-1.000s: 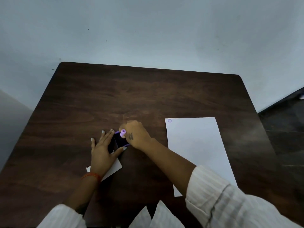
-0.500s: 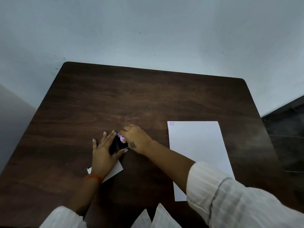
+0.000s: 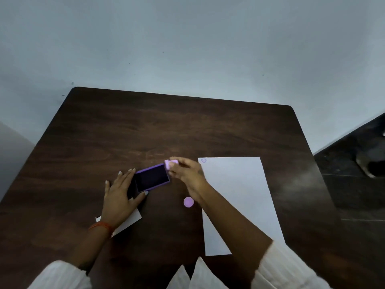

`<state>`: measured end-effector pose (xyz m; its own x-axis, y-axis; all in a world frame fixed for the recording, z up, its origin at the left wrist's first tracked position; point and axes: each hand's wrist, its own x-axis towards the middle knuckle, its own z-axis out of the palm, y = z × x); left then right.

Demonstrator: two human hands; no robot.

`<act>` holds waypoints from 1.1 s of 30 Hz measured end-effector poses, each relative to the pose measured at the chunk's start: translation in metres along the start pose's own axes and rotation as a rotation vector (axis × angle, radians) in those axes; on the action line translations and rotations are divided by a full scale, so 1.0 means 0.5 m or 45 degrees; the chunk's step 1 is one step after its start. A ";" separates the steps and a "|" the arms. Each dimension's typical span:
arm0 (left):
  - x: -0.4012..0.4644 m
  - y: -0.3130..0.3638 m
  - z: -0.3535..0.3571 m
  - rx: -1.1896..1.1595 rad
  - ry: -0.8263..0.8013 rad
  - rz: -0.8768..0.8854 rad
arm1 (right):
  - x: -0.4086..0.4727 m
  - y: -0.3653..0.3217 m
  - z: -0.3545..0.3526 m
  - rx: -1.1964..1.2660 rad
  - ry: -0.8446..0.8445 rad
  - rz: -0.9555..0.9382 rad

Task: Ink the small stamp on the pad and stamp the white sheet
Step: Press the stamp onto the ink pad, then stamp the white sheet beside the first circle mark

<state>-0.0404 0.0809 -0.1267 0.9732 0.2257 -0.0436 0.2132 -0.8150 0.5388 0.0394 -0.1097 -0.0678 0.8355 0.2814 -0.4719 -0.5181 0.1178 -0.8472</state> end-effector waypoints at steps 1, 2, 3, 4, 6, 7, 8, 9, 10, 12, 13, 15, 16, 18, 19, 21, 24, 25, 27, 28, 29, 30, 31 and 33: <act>0.000 0.001 -0.002 0.001 -0.023 0.001 | -0.013 -0.003 -0.031 0.176 0.046 0.051; -0.001 0.003 -0.004 -0.009 -0.048 -0.010 | -0.025 -0.004 -0.066 0.374 0.092 0.104; -0.001 0.006 -0.006 -0.034 -0.070 -0.036 | -0.039 -0.007 -0.099 0.561 0.127 0.143; -0.001 0.009 -0.009 -0.063 -0.082 -0.071 | -0.053 -0.008 -0.129 0.722 0.152 0.172; 0.003 0.025 -0.017 -0.109 -0.057 -0.131 | -0.083 -0.012 -0.180 0.917 0.179 0.205; 0.006 0.039 -0.019 -0.123 -0.021 -0.137 | -0.096 -0.014 -0.197 0.957 0.191 0.207; 0.009 0.057 -0.016 -0.129 0.023 -0.119 | -0.107 -0.016 -0.212 0.982 0.198 0.205; 0.012 0.078 -0.012 -0.132 0.066 -0.078 | -0.115 -0.018 -0.222 1.002 0.204 0.206; 0.016 0.104 -0.004 -0.141 0.096 -0.020 | -0.121 -0.020 -0.232 1.024 0.212 0.203; 0.028 0.157 0.017 -0.177 0.070 0.108 | -0.127 -0.026 -0.245 1.059 0.225 0.195; 0.036 0.183 0.029 -0.192 0.014 0.174 | -0.127 -0.029 -0.250 1.068 0.237 0.194; 0.054 0.223 0.054 -0.203 -0.105 0.274 | -0.124 -0.033 -0.258 1.069 0.258 0.200; 0.065 0.237 0.067 -0.195 -0.142 0.307 | -0.120 -0.035 -0.261 1.053 0.264 0.203; 0.084 0.257 0.089 -0.164 -0.190 0.346 | -0.111 -0.036 -0.265 1.006 0.276 0.205; 0.092 0.262 0.098 -0.148 -0.218 0.352 | -0.105 -0.036 -0.267 0.983 0.281 0.206; 0.109 0.264 0.113 -0.114 -0.283 0.355 | -0.092 -0.035 -0.269 0.940 0.291 0.208; 0.130 0.256 0.130 -0.050 -0.359 0.352 | -0.074 -0.032 -0.269 0.845 0.317 0.188; 0.135 0.252 0.135 -0.028 -0.378 0.355 | -0.065 -0.033 -0.268 0.797 0.334 0.172; 0.142 0.244 0.144 -0.001 -0.392 0.375 | -0.048 -0.034 -0.266 0.677 0.387 0.126; 0.142 0.240 0.149 0.001 -0.388 0.389 | -0.038 -0.034 -0.264 0.608 0.421 0.104; 0.141 0.236 0.152 0.001 -0.378 0.403 | -0.029 -0.035 -0.262 0.522 0.465 0.085; 0.142 0.232 0.156 -0.004 -0.369 0.411 | -0.020 -0.036 -0.257 0.405 0.515 0.073; 0.143 0.229 0.158 -0.015 -0.360 0.418 | -0.009 -0.037 -0.251 0.252 0.581 0.062; 0.144 0.227 0.161 -0.041 -0.352 0.428 | 0.005 -0.040 -0.236 -0.042 0.692 -0.017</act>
<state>0.0607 -0.0385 -0.1363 0.9755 -0.2043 -0.0821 -0.1183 -0.8008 0.5871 0.0734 -0.2239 -0.0808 0.8207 -0.2539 -0.5119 -0.5081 0.0858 -0.8570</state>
